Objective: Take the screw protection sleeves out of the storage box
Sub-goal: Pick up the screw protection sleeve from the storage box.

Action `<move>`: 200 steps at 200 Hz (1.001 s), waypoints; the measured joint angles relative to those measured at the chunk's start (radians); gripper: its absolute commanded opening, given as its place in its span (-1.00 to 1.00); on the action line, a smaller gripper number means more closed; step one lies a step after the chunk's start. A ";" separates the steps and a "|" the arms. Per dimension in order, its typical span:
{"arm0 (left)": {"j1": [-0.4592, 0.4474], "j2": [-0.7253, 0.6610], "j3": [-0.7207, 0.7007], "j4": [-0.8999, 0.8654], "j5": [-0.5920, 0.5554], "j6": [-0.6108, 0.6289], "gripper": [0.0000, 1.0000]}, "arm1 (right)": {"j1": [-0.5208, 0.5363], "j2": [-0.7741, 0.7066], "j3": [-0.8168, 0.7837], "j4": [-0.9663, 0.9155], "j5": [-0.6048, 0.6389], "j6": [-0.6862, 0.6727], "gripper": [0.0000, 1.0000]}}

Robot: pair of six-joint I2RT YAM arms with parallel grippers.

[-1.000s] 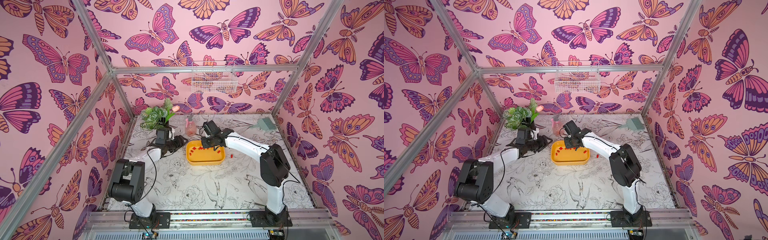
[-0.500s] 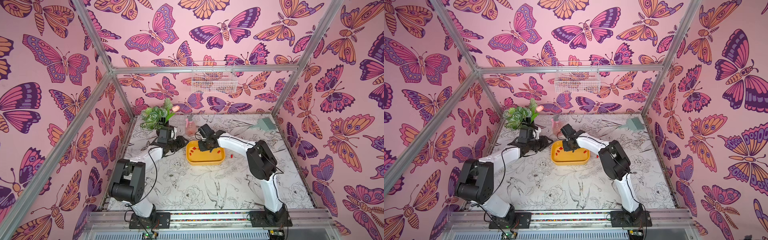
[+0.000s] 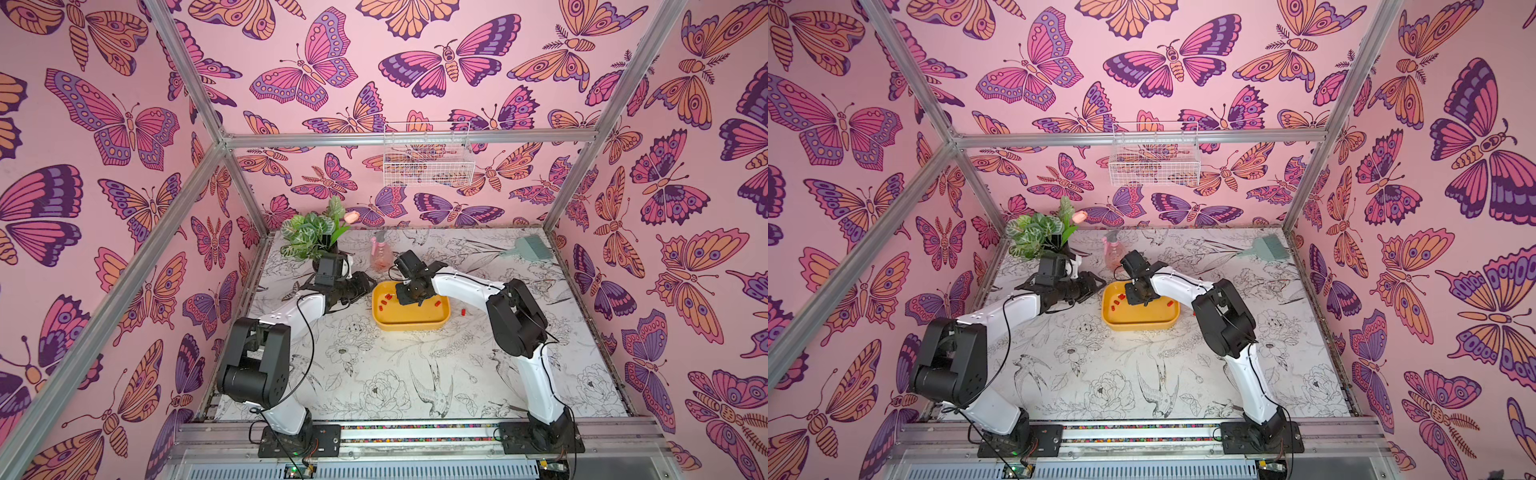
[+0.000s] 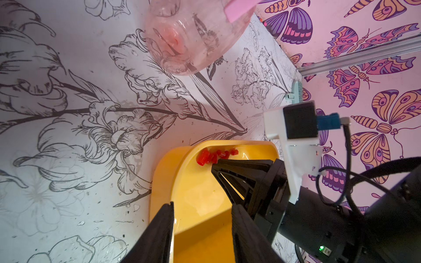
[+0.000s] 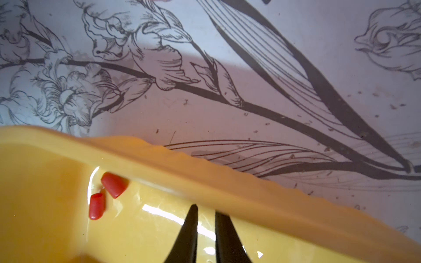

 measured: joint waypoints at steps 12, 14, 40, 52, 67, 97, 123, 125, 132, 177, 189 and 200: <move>0.000 0.000 0.000 0.000 -0.002 0.000 -0.06 | -0.002 0.006 0.000 -0.001 0.000 0.002 -0.61; 0.000 0.000 0.000 0.000 -0.002 0.000 -0.06 | -0.003 0.007 0.000 -0.001 0.000 0.003 -0.61; 0.000 0.000 0.001 0.000 -0.003 0.000 -0.05 | -0.008 0.010 0.000 -0.002 0.003 0.011 -0.54; -0.001 0.000 0.001 0.000 -0.003 0.000 -0.05 | -0.011 0.010 0.000 -0.002 0.003 0.017 -0.51; -0.001 0.002 0.001 0.000 -0.003 0.000 -0.04 | -0.012 0.010 0.000 -0.003 0.004 0.021 -0.45; -0.001 0.002 0.001 0.000 -0.003 0.003 -0.04 | -0.013 0.010 0.000 -0.002 0.004 0.023 -0.33; -0.001 0.002 0.001 0.000 -0.003 0.003 -0.04 | -0.013 0.004 -0.014 0.010 0.008 0.023 -0.31; -0.001 0.002 0.001 0.000 -0.003 0.003 -0.03 | -0.013 0.003 -0.016 0.011 0.009 0.023 -0.31; -0.001 0.002 0.001 0.000 -0.003 0.003 -0.03 | -0.013 -0.002 -0.026 0.016 0.013 0.023 -0.31; -0.002 0.002 0.001 0.000 -0.003 0.003 -0.03 | -0.018 -0.005 -0.035 0.018 0.029 0.023 -0.40; -0.003 0.002 0.001 -0.001 -0.003 0.003 -0.03 | -0.018 -0.005 -0.035 0.018 0.031 0.023 -0.41; -0.005 0.002 0.001 -0.001 -0.005 0.003 -0.03 | -0.019 -0.005 -0.035 0.017 0.034 0.023 -0.43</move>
